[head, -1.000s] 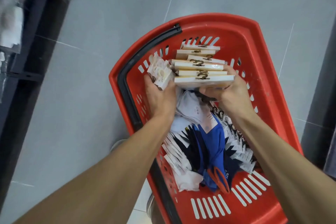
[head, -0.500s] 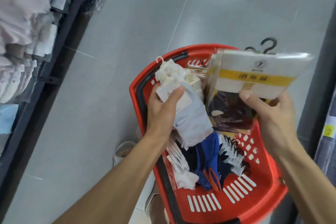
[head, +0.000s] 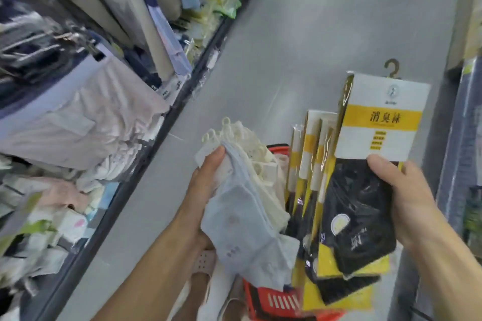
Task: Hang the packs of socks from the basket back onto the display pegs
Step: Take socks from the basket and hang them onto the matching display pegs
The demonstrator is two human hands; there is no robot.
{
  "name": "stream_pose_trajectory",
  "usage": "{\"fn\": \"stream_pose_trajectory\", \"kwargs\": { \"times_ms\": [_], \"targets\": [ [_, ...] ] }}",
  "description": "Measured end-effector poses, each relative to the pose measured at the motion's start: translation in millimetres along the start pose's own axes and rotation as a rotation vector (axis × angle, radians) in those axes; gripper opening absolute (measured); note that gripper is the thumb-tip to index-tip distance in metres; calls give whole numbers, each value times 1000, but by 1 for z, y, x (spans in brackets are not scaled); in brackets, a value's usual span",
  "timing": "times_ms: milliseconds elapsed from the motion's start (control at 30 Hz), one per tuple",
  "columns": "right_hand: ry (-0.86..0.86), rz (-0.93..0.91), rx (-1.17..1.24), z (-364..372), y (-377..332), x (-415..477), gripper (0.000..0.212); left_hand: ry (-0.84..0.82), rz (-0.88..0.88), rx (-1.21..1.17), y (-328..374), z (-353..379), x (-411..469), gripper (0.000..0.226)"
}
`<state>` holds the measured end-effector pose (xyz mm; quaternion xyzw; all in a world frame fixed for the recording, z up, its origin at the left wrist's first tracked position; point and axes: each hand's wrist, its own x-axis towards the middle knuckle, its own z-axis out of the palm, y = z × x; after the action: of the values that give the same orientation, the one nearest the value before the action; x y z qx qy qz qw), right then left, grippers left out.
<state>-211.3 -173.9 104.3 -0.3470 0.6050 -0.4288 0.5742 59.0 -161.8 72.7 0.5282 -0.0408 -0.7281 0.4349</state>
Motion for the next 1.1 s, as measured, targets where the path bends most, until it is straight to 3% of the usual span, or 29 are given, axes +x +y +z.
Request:
{"fn": "stream_pose_trajectory", "kwargs": {
  "times_ms": [67, 100, 167, 233, 333, 367, 433, 467, 500, 533, 567, 600, 733, 800, 967, 1100],
  "targets": [
    [-70, 47, 109, 13, -43, -17, 24, 95, 105, -10, 32, 3, -44, 14],
    [-108, 73, 173, 22, -66, -28, 23, 132, 166, 16, 49, 3, -69, 13],
    [-204, 164, 334, 46, -108, -51, 28, 203, 199, 63, 83, 1, -119, 19],
    [-504, 286, 597, 84, -157, -92, 41, 293, 219, 37, 118, -4, -172, 24],
    [-683, 167, 662, 133, -213, -150, 56, 426, 350, -4, 157, -12, -253, 42],
    [-716, 167, 622, 150, -226, -164, 54, 471, 397, 12, 162, -19, -277, 43],
    [-602, 129, 240, 187, -245, -187, 47, 524, 508, 79, 172, -24, -325, 38],
    [-747, 127, 113, 208, -248, -201, 45, 516, 553, 102, 176, -26, -348, 43],
    [-803, 166, 73, 229, -262, -216, 37, 513, 612, 100, 183, -32, -369, 51],
    [-723, 93, -23, 250, -278, -235, 20, 525, 644, 74, 190, -36, -393, 57],
    [-731, 38, -96, 274, -292, -256, 19, 514, 669, -2, 198, -41, -415, 60],
    [-798, -45, -167, 295, -304, -276, 34, 495, 689, -68, 205, -46, -435, 60],
    [-871, -257, -192, 357, -336, -338, 39, 475, 815, -78, 225, -76, -508, 19],
    [-879, -329, -204, 384, -348, -364, 43, 467, 874, -90, 236, -91, -547, 10],
    [-955, -468, -165, 439, -362, -431, 24, 356, 913, -160, 251, -136, -630, 60],
    [-969, -505, -133, 473, -370, -469, 47, 266, 997, -102, 256, -164, -675, 77]
  ]
}}
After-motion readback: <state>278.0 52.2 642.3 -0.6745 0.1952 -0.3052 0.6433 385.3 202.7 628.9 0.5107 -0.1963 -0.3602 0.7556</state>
